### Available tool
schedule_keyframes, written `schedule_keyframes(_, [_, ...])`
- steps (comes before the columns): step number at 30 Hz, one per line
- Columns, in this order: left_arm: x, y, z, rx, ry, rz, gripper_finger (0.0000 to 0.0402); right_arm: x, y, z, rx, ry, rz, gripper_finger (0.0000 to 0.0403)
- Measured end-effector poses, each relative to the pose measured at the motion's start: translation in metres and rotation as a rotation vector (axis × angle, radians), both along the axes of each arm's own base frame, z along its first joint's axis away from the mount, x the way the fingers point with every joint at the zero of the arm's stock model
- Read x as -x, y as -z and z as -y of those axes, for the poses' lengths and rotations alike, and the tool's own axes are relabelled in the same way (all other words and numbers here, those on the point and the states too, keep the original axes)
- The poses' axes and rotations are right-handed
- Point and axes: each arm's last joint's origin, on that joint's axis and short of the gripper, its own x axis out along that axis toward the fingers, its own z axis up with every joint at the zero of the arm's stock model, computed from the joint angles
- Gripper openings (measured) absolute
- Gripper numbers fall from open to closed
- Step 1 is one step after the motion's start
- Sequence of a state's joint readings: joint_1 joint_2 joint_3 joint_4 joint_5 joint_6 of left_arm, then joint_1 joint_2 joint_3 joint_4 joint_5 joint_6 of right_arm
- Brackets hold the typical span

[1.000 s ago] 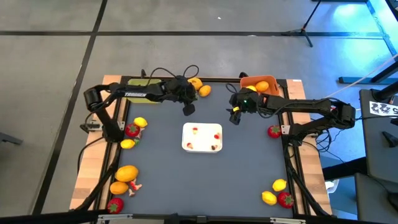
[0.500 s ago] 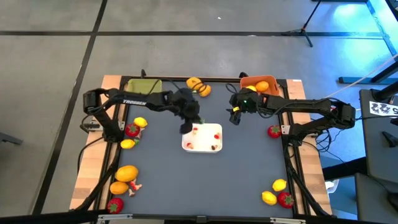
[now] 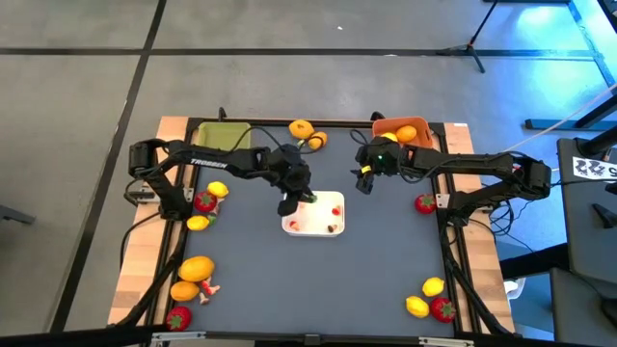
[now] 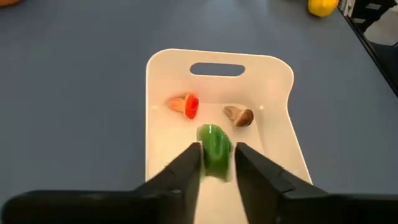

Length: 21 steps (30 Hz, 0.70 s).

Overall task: Sort produce into baskets
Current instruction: Put the green mushroom into the white bin

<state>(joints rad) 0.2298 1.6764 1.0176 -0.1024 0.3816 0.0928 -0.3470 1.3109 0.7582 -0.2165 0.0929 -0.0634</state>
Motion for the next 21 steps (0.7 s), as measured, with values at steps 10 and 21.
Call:
schedule_keyframes(10, [0.009,-0.013,-0.017,-0.055,-0.076,0.023,0.0182,0.000,0.000,0.000,-0.015,0.005,0.004,0.0223])
schedule_keyframes(21, [0.035,-0.032,-0.071,-0.420,-0.557,-0.037,0.0173,0.000,0.000,0.000,-0.013,0.005,0.008,0.0223])
